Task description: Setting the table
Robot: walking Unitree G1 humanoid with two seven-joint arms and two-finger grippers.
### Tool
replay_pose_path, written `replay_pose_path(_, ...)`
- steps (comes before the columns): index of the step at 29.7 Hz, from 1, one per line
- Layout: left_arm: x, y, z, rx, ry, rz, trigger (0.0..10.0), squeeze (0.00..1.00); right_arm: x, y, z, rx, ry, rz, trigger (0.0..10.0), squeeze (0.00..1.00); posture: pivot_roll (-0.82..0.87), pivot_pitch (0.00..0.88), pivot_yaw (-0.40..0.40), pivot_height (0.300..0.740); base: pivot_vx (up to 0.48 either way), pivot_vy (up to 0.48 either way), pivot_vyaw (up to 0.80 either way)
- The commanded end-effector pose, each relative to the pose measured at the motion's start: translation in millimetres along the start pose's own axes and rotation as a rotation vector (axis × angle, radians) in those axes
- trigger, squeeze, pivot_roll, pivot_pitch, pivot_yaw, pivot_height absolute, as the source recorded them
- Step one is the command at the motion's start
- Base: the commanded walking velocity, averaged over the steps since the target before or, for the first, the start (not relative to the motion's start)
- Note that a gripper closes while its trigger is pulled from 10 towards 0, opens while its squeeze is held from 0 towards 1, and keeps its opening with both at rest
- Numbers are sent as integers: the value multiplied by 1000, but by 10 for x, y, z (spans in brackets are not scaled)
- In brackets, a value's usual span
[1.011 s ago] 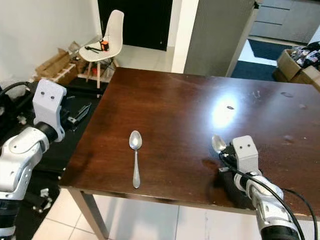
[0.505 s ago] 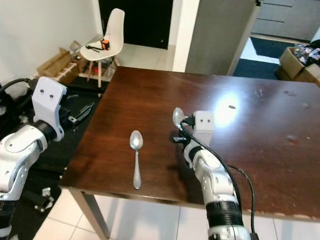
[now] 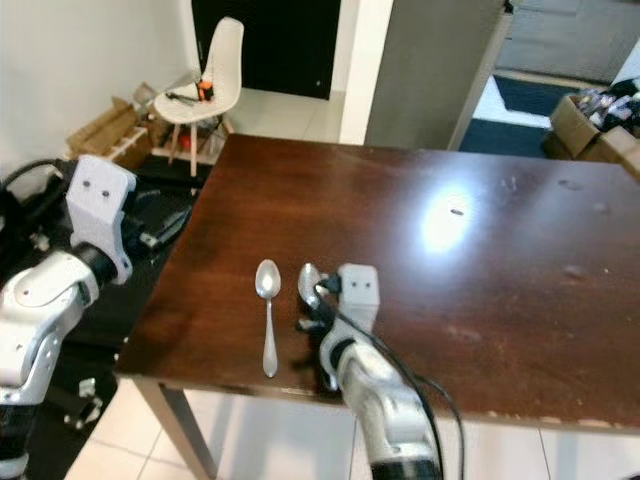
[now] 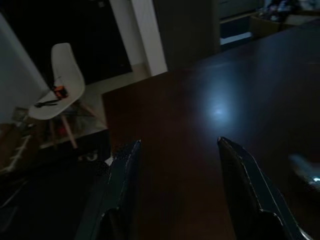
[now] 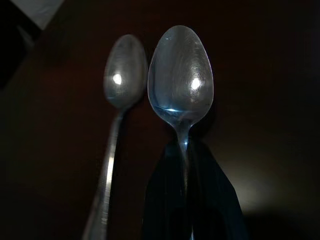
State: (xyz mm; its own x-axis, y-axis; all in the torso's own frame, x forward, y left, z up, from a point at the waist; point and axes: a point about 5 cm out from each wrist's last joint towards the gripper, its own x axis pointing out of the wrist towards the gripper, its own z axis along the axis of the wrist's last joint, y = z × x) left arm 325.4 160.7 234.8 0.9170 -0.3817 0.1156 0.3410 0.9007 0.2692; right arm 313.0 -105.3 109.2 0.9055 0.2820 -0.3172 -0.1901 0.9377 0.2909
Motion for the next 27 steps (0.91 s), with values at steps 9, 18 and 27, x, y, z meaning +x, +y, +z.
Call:
replay_pose_path(9,-50,11,-44,-4,21,19,10000,0,15,-132,42,-50,10,-69,10000,0,16,12,37,740,0,0,0)
replay_pose_path(18,-27,-25,-31,-10,17,14,10000,0,77,-144,-91,3,40,-64,10000,0,19,21,43,740,0,0,0)
replay_pose_path(27,-32,-32,-21,-11,18,11,10000,0,123,-103,-73,-5,28,-48,10000,0,29,28,46,740,0,0,0)
